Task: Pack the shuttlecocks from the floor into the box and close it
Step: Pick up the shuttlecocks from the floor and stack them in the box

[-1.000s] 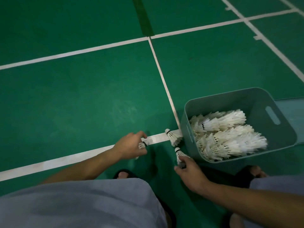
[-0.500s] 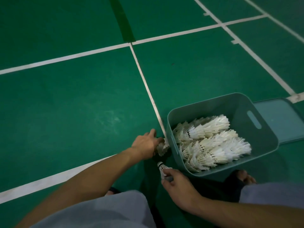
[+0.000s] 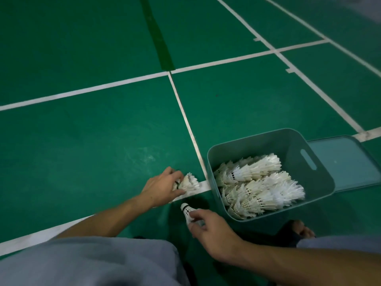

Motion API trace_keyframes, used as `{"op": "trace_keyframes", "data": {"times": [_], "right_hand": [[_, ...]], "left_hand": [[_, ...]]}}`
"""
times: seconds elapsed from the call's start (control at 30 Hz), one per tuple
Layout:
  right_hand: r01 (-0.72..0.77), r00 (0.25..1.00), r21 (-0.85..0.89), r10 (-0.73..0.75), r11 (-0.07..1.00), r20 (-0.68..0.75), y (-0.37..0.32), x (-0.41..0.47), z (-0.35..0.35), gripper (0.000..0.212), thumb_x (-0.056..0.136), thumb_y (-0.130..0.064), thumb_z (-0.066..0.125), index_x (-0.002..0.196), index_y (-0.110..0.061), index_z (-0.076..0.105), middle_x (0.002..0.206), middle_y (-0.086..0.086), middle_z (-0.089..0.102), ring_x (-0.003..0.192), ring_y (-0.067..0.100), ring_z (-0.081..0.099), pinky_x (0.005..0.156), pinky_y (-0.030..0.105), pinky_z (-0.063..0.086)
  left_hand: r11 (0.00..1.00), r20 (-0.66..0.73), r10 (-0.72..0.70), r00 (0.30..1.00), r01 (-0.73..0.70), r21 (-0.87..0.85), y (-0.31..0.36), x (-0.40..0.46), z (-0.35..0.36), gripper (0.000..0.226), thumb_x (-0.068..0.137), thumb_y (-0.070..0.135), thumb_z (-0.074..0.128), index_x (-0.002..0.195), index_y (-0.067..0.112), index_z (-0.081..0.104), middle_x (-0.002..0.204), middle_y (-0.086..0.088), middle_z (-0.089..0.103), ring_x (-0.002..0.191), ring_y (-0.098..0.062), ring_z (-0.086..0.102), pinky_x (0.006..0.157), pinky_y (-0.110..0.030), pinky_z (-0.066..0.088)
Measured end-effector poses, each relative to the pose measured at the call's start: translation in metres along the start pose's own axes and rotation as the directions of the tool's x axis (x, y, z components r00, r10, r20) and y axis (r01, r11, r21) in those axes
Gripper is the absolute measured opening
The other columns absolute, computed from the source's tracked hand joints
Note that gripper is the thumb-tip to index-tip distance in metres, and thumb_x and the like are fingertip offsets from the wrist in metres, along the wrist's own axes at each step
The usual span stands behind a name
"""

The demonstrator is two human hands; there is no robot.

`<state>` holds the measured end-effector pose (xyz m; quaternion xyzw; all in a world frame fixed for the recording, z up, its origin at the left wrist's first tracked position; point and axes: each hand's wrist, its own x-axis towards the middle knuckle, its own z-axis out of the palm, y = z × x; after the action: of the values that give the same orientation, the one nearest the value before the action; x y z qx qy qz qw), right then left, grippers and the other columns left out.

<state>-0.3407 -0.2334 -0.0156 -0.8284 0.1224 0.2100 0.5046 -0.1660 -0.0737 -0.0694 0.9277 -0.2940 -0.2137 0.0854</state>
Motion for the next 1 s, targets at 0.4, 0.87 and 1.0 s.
{"op": "trace_keyframes", "data": {"times": [0.4, 0.87, 1.0], "right_hand": [[0.204, 0.975, -0.401, -0.222, 0.893, 0.004, -0.079, -0.031, -0.155, 0.030, 0.086, -0.045, 0.078, 0.101, -0.019, 0.078, 0.092, -0.009, 0.076, 0.082, 0.001, 0.069, 0.079, 0.025, 0.058], [-0.017, 0.999, -0.643, -0.018, 0.765, -0.049, -0.010, 0.033, -0.292, 0.015, 0.088, -0.003, 0.069, 0.094, -0.017, 0.067, 0.090, 0.001, 0.072, 0.076, 0.014, 0.071, 0.060, 0.022, 0.055], [0.034, 0.999, -0.598, -0.045, 0.801, -0.003, -0.005, 0.061, -0.268, 0.014, 0.088, 0.001, 0.070, 0.097, -0.010, 0.068, 0.087, 0.005, 0.071, 0.062, 0.012, 0.069, 0.052, 0.020, 0.055]], "left_hand": [[0.962, -0.051, 0.182, 0.982, -0.167, 0.217, 0.079, -0.034, -0.178, 0.043, 0.095, 0.063, 0.062, 0.127, 0.037, 0.051, 0.123, 0.009, 0.051, 0.104, -0.016, 0.060, 0.084, -0.035, 0.048], [0.933, 0.074, 0.224, 0.972, -0.236, 0.272, 0.188, 0.042, -0.144, 0.044, 0.096, 0.058, 0.062, 0.127, 0.028, 0.056, 0.122, 0.004, 0.061, 0.100, -0.015, 0.054, 0.082, -0.035, 0.050], [0.983, -0.051, 0.128, 0.991, -0.119, 0.141, 0.174, 0.063, -0.149, 0.043, 0.097, 0.055, 0.065, 0.126, 0.023, 0.059, 0.124, 0.004, 0.066, 0.102, -0.015, 0.060, 0.083, -0.035, 0.053]]}}
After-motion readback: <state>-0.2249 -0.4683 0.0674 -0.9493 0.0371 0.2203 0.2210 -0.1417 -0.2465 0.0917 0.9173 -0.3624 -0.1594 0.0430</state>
